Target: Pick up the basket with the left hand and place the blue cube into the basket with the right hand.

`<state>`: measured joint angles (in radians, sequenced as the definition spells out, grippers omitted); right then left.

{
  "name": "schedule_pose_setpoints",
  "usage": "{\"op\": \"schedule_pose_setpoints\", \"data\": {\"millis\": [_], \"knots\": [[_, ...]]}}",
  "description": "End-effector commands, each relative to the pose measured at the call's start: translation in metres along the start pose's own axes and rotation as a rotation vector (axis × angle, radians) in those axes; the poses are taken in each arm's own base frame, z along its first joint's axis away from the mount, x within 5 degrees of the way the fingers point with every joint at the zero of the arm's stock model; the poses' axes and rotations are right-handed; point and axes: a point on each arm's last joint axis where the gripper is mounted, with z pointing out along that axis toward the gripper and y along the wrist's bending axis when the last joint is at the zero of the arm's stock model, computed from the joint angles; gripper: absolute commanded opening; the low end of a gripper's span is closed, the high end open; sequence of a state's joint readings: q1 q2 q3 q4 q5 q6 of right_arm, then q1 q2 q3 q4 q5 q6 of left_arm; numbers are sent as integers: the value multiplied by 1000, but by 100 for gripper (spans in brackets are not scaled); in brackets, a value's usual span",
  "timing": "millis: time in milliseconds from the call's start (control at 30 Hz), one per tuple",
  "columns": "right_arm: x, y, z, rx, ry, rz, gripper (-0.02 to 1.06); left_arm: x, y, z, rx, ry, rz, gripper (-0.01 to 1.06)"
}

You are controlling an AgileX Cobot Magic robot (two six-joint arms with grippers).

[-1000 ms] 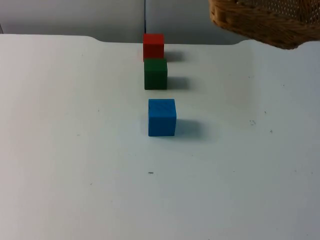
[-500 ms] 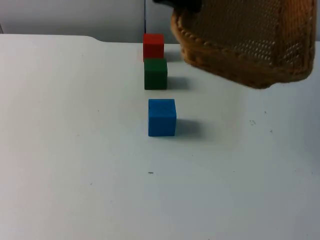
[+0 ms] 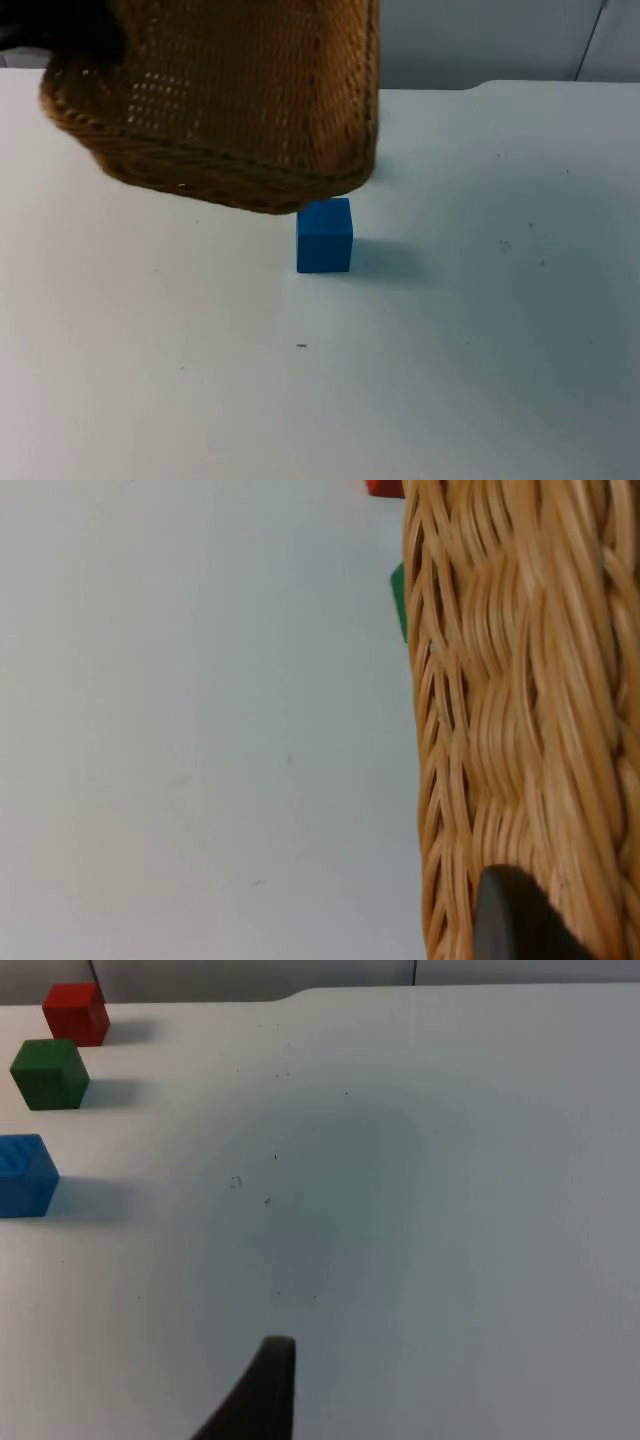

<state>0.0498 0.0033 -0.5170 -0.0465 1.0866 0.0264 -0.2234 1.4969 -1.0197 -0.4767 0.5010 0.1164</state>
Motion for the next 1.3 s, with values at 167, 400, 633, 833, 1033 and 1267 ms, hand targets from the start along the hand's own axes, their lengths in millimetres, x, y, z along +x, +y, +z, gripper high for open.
{"op": "schedule_pose_setpoints", "data": {"millis": [167,400,633,833,1033,1267], "knots": [[1,0,2,6,-2,3,104,28,43,-34,9,-63,-104,0],[1,0,2,4,-2,4,104,57,80,-49,36,-11,-169,0],[1,2,2,-11,-2,12,104,78,109,-59,100,-26,-228,0],[-12,7,-10,-74,-93,43,104,83,118,-65,109,-16,-258,0],[-49,14,-8,-155,-33,31,104,83,119,-66,108,-20,-249,0],[-94,20,18,-201,103,34,104,83,119,-66,113,-16,-240,0]]}}
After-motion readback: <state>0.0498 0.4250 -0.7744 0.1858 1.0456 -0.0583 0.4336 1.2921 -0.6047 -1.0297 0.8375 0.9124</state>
